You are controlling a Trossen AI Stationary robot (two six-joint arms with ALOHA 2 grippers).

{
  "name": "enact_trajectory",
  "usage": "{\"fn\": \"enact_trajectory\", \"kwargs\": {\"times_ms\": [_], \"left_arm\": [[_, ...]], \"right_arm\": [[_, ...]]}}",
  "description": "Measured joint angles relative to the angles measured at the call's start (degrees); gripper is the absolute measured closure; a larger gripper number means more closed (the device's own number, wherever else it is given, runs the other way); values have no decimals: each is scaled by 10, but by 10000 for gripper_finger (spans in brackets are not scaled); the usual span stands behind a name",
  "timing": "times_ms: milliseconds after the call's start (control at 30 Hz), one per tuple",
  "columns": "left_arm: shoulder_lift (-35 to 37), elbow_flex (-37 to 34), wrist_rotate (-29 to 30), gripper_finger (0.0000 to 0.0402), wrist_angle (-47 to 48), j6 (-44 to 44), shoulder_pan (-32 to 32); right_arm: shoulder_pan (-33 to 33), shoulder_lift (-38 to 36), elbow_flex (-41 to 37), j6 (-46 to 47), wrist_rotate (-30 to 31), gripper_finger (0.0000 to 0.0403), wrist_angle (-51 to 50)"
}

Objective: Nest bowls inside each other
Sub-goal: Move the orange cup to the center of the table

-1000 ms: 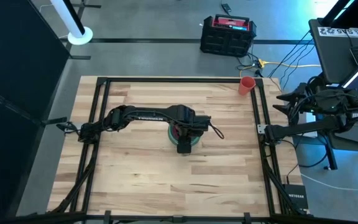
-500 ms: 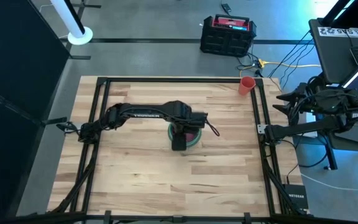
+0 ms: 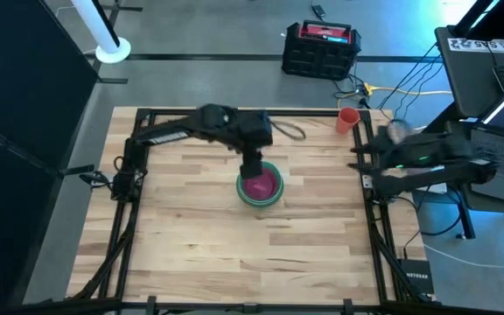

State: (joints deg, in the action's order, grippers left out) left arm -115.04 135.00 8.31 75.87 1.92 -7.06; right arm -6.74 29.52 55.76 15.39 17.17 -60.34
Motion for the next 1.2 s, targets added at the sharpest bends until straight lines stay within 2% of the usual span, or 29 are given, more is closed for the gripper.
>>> {"fn": "enact_trajectory", "kwargs": {"times_ms": [100,200,667,800,1000,1100,1200], "left_arm": [[22,0,0,290,8,21,-11],[41,0,-1,290,24,57,-20],[133,0,-3,290,115,144,-76],[156,0,-2,290,127,150,-93],[183,0,-3,290,141,155,-111],[191,0,-3,290,141,155,-118],[195,0,-3,290,141,157,-122]], "right_arm": [[4,62,-39,-44,37,178,39],[51,143,-43,-70,42,178,50],[479,492,132,-171,-34,178,28],[561,548,183,-169,-40,178,-22],[630,597,222,-157,-80,178,-65],[638,605,222,-152,-101,178,-81],[638,613,218,-153,-95,178,-83]]}}
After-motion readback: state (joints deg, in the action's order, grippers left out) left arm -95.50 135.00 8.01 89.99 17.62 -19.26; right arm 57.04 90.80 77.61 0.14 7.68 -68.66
